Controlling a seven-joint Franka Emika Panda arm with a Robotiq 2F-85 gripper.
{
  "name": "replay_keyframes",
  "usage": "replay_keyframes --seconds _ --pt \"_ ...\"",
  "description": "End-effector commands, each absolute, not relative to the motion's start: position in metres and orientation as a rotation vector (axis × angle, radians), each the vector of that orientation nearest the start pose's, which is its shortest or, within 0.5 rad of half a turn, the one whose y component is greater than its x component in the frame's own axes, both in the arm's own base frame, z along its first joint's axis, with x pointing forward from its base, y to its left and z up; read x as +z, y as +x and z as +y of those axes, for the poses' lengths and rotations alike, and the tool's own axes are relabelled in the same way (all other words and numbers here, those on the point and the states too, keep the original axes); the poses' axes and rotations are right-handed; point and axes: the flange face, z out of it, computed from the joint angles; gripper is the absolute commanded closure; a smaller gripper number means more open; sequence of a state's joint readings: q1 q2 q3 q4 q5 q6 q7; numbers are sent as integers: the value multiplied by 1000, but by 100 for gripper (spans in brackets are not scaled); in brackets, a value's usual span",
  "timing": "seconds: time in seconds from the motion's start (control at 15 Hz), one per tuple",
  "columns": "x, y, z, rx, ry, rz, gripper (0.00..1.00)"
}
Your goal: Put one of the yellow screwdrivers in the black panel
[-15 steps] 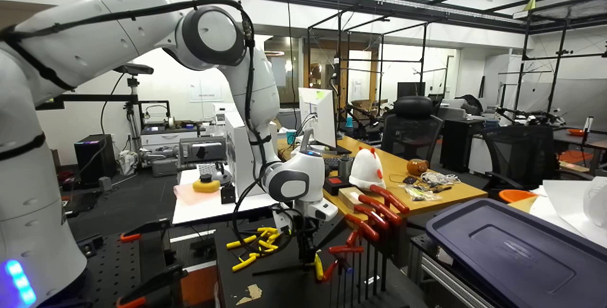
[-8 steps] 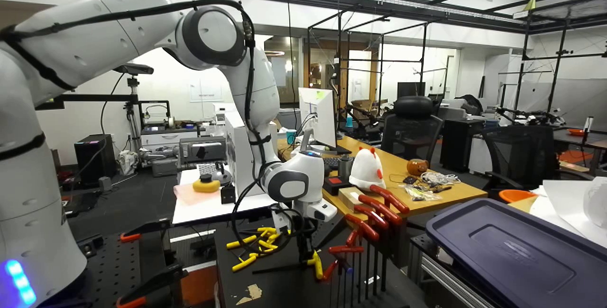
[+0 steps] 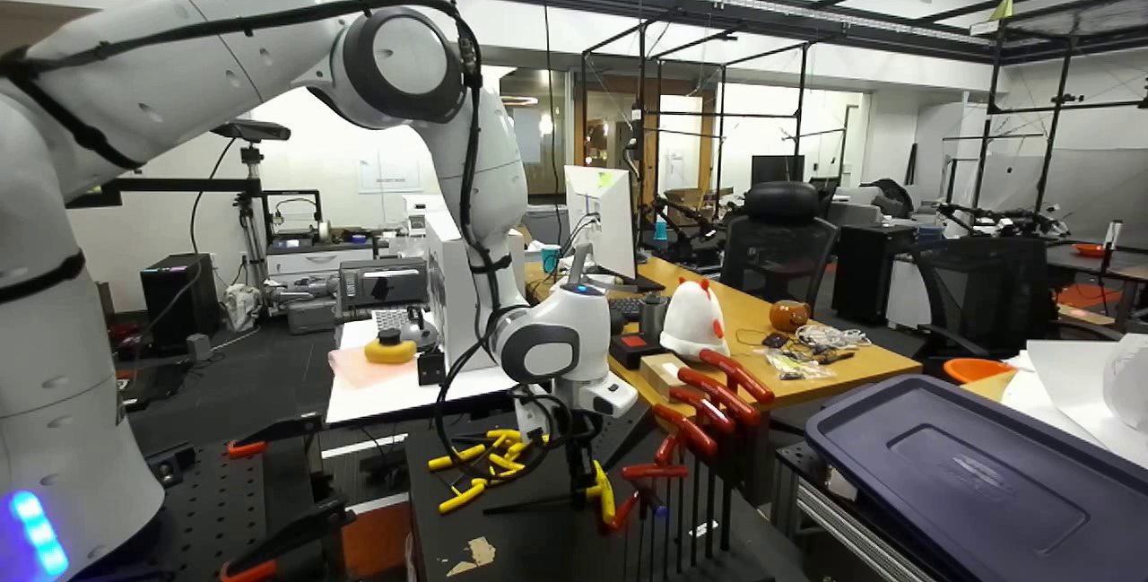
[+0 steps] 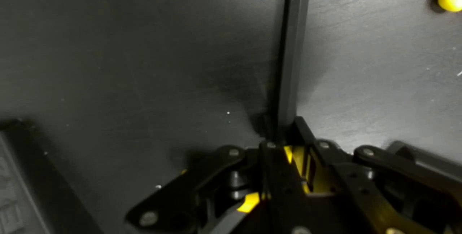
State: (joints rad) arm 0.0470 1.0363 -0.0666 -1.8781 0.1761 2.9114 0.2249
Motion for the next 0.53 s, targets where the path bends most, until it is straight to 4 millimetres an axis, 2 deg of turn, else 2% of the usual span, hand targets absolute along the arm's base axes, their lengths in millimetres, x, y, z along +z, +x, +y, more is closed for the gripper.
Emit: replay_keyframes --seconds 0.0,0.2,0.47 --pt "2 560 -25 -154 -3071 654 96" --pt "19 560 -23 -253 -3065 639 96" --pt "29 567 -12 -267 -3072 560 96"
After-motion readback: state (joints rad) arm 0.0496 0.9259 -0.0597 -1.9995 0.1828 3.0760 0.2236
